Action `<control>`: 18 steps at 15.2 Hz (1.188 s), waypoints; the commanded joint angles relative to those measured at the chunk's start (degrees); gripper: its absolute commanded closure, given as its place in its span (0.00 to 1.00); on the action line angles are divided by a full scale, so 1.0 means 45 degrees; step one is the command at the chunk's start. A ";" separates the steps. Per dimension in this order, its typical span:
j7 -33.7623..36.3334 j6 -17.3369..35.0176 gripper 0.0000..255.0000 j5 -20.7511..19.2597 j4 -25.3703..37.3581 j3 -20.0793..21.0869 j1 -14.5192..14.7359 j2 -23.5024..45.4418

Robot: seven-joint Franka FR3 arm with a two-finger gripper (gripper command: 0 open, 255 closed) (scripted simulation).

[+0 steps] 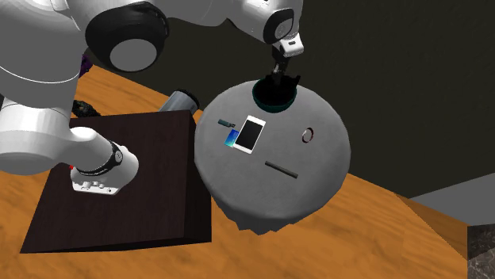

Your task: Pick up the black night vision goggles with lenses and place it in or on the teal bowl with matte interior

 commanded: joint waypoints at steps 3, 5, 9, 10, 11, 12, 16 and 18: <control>0.0000 -0.0001 0.00 0.0001 -0.0003 0.0002 0.0002 0.0001; 0.0000 -0.0001 0.00 0.0001 -0.0003 0.0002 0.0002 0.0001; -0.0181 -0.0839 0.00 0.0325 0.0142 0.0254 -0.0093 -0.0719; -0.0228 -0.1070 0.00 0.0408 0.0210 0.0315 -0.0111 -0.0891; -0.0229 -0.1070 0.00 0.0408 0.0210 0.0315 -0.0111 -0.0891; -0.0229 -0.1070 0.00 0.0409 0.0208 0.0315 -0.0112 -0.0892; -0.0229 -0.1070 0.00 0.0408 0.0210 0.0315 -0.0111 -0.0891; -0.0229 -0.1070 0.00 0.0408 0.0210 0.0315 -0.0111 -0.0891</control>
